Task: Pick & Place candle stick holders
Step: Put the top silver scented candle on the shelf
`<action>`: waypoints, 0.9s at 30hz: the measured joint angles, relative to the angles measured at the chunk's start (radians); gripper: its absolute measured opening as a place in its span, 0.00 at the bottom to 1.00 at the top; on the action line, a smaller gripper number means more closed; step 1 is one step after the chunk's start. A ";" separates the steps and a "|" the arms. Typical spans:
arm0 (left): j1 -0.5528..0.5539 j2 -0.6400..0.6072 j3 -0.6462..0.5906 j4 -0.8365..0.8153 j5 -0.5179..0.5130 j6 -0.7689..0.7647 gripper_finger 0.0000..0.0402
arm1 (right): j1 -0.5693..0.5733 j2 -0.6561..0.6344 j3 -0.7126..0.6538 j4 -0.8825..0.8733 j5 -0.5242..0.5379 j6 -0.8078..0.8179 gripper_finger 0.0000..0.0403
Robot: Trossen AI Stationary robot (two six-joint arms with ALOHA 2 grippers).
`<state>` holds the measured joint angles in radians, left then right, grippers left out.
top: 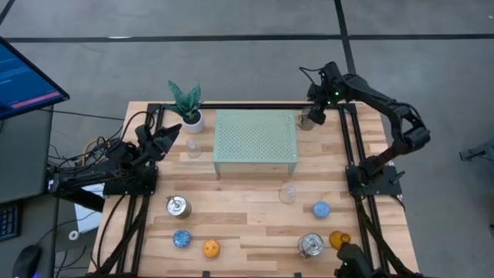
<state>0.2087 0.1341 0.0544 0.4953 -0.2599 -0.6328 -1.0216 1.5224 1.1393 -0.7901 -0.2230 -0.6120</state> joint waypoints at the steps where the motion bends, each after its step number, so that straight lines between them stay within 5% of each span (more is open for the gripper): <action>1: 0.000 0.000 0.000 0.000 0.003 0.000 0.84 | 0.000 0.011 0.000 -0.005 0.000 0.000 0.93; 27: 0.000 0.000 0.000 0.007 0.023 -0.001 0.84 | -0.013 0.086 0.000 0.012 -0.030 0.035 0.93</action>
<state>0.2089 0.1341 0.0544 0.5022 -0.2367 -0.6334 -1.0349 1.6081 1.1397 -0.7776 -0.2527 -0.5775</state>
